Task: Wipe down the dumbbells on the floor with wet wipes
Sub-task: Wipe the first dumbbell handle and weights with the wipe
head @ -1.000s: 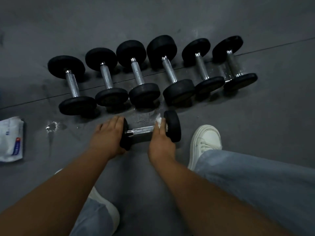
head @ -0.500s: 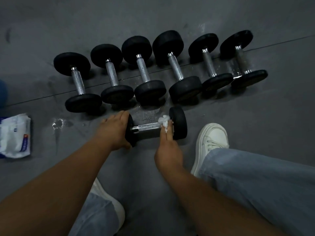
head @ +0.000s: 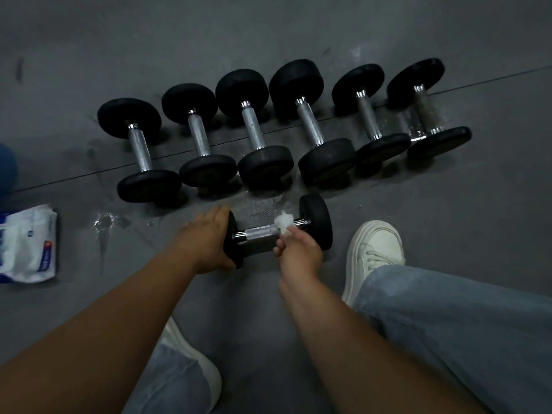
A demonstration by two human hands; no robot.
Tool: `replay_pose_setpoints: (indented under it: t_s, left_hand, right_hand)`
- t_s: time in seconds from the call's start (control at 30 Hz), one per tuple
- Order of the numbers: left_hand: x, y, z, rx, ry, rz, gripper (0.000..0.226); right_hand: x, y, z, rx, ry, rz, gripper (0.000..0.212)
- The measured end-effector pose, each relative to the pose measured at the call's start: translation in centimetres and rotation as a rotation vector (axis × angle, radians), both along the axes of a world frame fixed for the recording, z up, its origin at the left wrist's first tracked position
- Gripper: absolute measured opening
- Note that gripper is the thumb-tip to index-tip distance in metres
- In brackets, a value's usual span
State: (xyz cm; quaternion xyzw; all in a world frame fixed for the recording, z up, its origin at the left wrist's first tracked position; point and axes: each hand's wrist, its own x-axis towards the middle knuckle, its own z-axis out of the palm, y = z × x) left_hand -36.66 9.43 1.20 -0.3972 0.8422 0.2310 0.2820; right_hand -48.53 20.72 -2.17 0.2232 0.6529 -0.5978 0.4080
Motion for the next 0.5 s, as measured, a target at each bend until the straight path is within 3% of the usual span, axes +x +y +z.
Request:
replay_pose_setpoints:
  t_s: [0.1,0.17,0.3,0.4,0.5]
  left_hand:
    - [0.3,1.4,-0.2,-0.040,0.013,0.028,0.128]
    - [0.4,1.7,-0.3,-0.050,0.025,0.034,0.128]
    - [0.6,2.5,-0.3,-0.066,0.034,0.059,0.128]
    - [0.7,3.0,-0.4,-0.072,0.035,0.085,0.126]
    - [0.6,2.9,-0.4,-0.070,0.031,0.096,0.123]
  right_hand:
    - [-0.5,0.1,0.0,-0.174,-0.458,-0.406,0.017]
    - [-1.4,0.6,-0.8,-0.198,-0.585,-0.472,0.015]
    - [-2.1,-0.1,-1.9,-0.050,-0.615,-0.376,0.020]
    - [-1.9,-0.9,-1.4,-0.092,-0.614,-0.339,0.021]
    - [-1.3,-1.2,0.5,-0.161,-0.596,-0.285,0.043]
